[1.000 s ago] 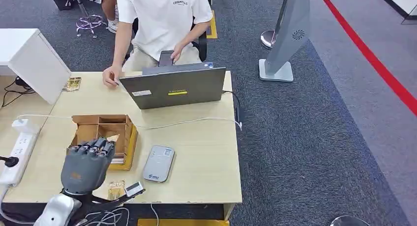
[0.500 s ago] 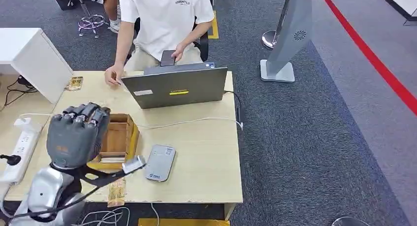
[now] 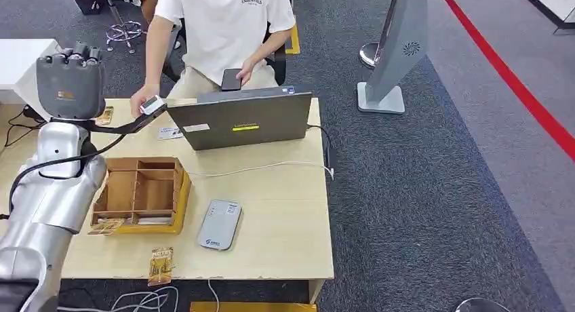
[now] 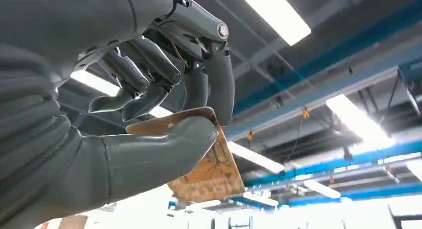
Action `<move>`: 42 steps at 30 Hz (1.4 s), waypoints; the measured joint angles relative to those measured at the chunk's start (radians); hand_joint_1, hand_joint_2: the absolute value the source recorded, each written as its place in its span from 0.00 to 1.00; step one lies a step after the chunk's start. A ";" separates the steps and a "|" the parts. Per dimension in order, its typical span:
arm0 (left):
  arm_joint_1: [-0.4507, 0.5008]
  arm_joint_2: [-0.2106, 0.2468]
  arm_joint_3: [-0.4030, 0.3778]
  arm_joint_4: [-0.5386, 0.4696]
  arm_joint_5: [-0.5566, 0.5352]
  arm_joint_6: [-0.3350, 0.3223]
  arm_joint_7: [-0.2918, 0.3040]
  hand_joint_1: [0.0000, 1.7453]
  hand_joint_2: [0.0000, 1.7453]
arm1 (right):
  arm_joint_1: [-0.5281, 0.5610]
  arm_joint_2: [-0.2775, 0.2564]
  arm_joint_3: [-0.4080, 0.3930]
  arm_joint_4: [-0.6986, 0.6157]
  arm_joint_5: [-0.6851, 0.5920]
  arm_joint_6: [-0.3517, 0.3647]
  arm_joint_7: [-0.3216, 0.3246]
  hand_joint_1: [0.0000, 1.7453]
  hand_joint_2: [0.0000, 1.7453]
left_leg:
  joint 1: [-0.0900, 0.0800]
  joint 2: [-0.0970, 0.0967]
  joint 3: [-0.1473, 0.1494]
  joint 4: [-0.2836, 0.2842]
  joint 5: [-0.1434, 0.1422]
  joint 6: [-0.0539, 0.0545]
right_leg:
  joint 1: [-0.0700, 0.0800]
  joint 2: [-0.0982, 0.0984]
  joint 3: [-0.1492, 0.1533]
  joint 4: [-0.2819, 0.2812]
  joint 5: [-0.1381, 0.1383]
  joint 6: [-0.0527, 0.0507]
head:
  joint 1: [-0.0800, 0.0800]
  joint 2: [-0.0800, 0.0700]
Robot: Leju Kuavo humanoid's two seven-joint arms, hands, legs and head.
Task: Pass the card to the sensor for recognition and then transmit it.
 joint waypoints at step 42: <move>0.192 -0.033 0.014 -0.210 0.138 -0.013 -0.142 0.00 1.00 | 0.008 0.000 0.019 0.000 -0.037 -0.020 0.031 0.00 1.00 | 0.000 0.005 -0.006 -0.001 -0.001 0.000 | 0.000 0.006 -0.006 -0.001 0.000 0.001 | 0.001 0.000</move>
